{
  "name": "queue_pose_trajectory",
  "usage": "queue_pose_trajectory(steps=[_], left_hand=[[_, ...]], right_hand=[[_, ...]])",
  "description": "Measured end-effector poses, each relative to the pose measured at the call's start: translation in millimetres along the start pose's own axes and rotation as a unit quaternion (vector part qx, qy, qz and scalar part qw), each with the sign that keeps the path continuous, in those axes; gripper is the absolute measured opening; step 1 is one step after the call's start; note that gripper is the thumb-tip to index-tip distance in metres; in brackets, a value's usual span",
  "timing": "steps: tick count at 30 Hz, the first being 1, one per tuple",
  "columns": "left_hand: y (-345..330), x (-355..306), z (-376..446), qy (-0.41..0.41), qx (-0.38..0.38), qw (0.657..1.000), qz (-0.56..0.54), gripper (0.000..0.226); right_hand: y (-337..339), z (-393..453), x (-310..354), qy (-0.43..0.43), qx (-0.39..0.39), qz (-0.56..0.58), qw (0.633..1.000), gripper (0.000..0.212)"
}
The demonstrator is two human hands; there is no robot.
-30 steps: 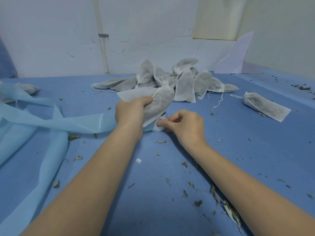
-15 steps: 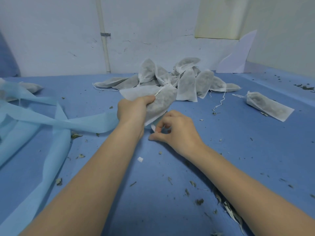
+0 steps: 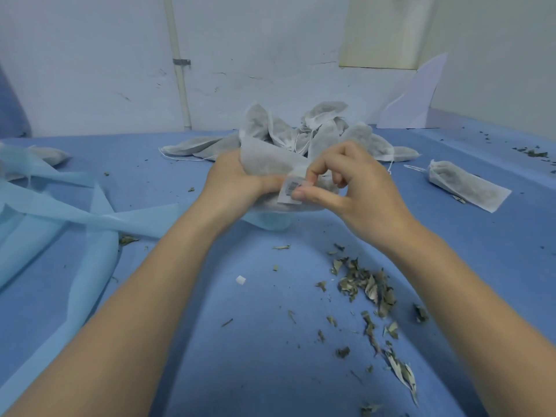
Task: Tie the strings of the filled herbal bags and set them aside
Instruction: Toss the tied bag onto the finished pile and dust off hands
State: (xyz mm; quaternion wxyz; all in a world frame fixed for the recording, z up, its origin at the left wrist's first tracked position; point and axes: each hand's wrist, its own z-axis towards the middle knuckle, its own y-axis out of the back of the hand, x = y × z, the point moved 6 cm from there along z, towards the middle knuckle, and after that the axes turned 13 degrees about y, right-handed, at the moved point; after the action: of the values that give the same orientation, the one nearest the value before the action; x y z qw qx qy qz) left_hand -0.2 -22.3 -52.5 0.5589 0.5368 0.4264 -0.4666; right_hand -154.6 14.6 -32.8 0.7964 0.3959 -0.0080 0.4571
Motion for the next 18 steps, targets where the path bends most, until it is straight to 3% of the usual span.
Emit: queue_pose_trajectory(steps=[8,12,16,18], left_hand=[[-9.8,-6.7,-7.6,-0.024,0.088,0.996,0.006,0.023],[-10.6,-5.8,-7.8,-0.014,0.100,0.995,0.000,0.040],[-11.4,-4.9,-8.0,-0.010,0.108,0.994,-0.002,0.040],[-15.4,-5.6,-10.7,-0.010,0.138,0.990,-0.005,0.042]], right_hand=[[4.6,-1.1,-8.4,-0.008,-0.010,-0.018,1.000,0.020],[5.5,-2.9,-12.3,-0.042,-0.018,0.021,0.999,0.026],[3.7,-7.0,-20.9,-0.108,-0.063,0.110,0.986,0.049],[1.8,-8.6,-24.2,-0.122,-0.075,0.132,0.981,0.047]])
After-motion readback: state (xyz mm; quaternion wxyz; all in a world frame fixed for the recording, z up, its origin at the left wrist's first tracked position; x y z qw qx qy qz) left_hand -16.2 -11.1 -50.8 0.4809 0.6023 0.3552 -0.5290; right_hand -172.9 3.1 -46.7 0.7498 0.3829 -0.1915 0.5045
